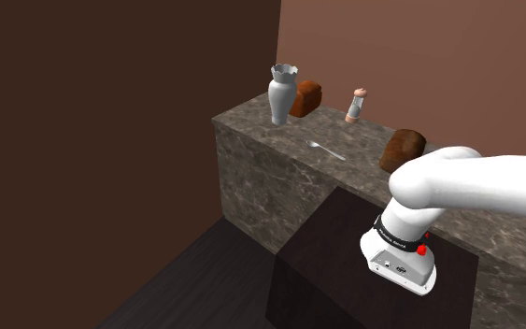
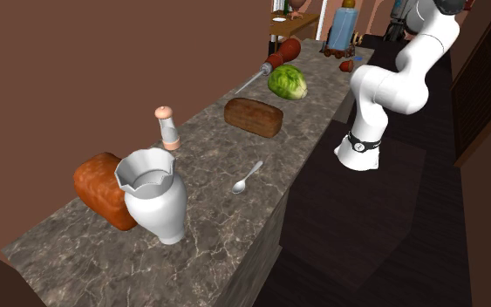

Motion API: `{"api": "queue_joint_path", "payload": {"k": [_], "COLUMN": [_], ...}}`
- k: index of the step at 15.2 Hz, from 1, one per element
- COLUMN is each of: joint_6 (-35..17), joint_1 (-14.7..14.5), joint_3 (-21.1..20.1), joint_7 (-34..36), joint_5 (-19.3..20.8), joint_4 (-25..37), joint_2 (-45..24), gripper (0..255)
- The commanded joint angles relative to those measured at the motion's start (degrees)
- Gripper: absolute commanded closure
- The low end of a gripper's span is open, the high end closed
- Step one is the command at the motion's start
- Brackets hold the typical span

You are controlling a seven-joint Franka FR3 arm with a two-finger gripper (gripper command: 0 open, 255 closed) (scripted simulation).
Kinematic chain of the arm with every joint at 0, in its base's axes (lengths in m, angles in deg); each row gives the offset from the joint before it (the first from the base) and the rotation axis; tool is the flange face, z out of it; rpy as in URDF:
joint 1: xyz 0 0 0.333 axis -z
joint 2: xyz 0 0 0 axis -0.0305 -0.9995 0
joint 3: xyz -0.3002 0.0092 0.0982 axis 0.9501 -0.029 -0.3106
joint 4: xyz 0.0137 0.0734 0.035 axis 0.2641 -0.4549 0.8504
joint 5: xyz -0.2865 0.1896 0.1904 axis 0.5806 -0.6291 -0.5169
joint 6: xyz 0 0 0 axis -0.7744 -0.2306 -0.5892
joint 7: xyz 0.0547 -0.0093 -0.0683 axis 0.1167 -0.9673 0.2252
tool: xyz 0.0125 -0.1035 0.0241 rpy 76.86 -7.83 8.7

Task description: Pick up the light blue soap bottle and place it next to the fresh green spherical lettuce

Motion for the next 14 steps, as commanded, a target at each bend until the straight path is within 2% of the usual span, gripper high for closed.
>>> {"api": "queue_joint_path", "payload": {"k": [1,14], "joint_6": [-1.1,-6.9], "joint_1": [1.2,6.7], "joint_3": [-0.2,0.1], "joint_7": [0.8,4.9], "joint_5": [0.2,1.6], "joint_4": [-2.8,-17.5], "joint_2": [1.6,10.1], "gripper": [255,255]}}
